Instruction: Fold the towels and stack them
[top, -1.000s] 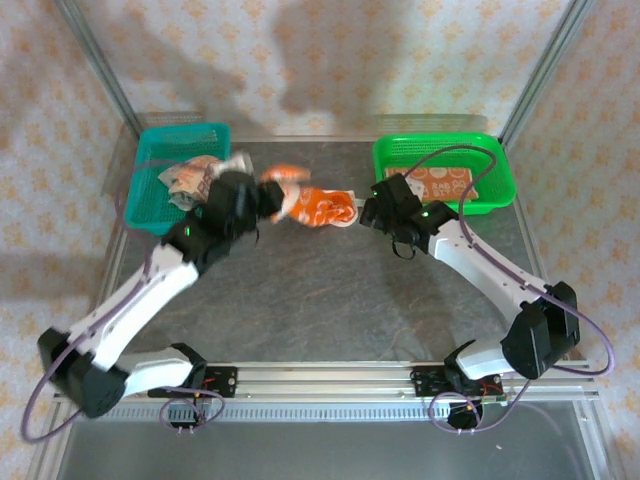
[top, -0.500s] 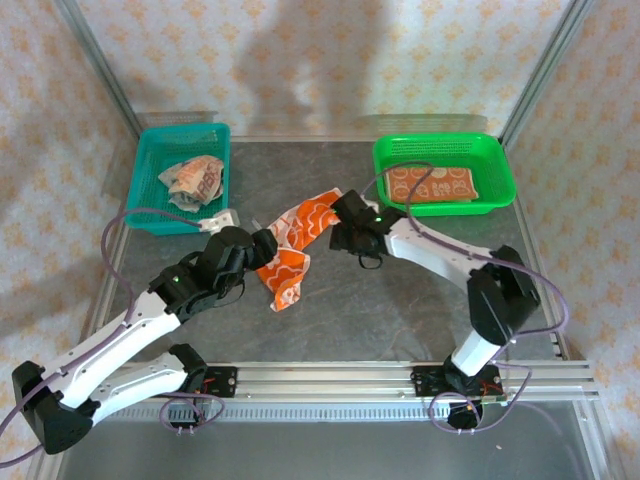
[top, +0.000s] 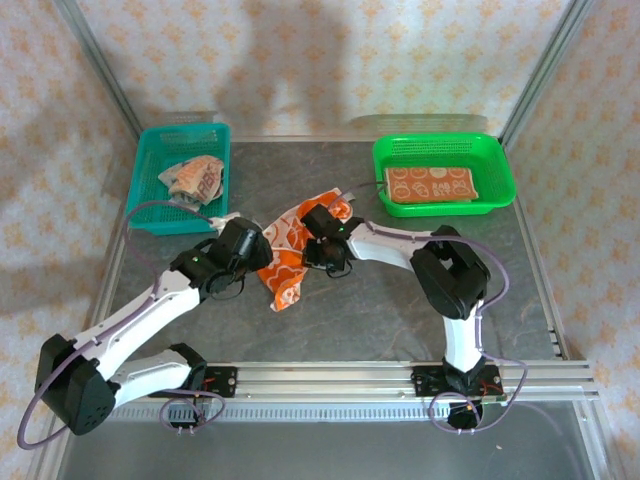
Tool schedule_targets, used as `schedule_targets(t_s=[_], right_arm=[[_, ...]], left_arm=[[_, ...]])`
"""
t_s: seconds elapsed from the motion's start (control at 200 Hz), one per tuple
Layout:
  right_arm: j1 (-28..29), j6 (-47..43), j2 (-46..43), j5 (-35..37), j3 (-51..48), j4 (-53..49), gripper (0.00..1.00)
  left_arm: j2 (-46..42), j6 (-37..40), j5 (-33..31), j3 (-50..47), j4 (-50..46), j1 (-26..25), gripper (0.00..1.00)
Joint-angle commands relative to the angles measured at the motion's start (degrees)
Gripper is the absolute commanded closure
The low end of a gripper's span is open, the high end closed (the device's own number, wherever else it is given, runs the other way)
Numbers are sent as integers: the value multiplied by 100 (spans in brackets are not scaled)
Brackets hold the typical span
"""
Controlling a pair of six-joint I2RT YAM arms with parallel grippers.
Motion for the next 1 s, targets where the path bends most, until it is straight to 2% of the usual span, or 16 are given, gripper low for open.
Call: schedule_targets(t_s=[0.0,0.16,0.27,0.315,0.435,0.666,0.781,0.871,0.996], right_arm=[[-21,356,114,-424,-2,438,64],[-25,636,264,-712,-101,907,66],[-23,696,300,-739,-66,1015,87],[-30,633,268,-593,3,854,100],[-154,364,18,120,174,241,100],[-892,-585,-582,1235,557,-910,100],[-1011,-1311,-783,1488,969,-1383,100],[-991,-1691,-891,1321,1305,-1555,100],[-634,-1839,-858,1161,1708,-1733,100]], left_arm=[[108,195,65,-118,-33,28,43],[286,207,-1,-180,-119,43,44],[254,233,15,-319,-74,83,45],[233,225,33,-347,-61,109,45],[155,205,86,-312,-46,118,46],[-16,148,87,-103,-85,123,46],[-95,110,45,-54,-116,122,46],[-199,123,-130,43,-266,123,46],[-451,132,-469,142,-580,237,46]])
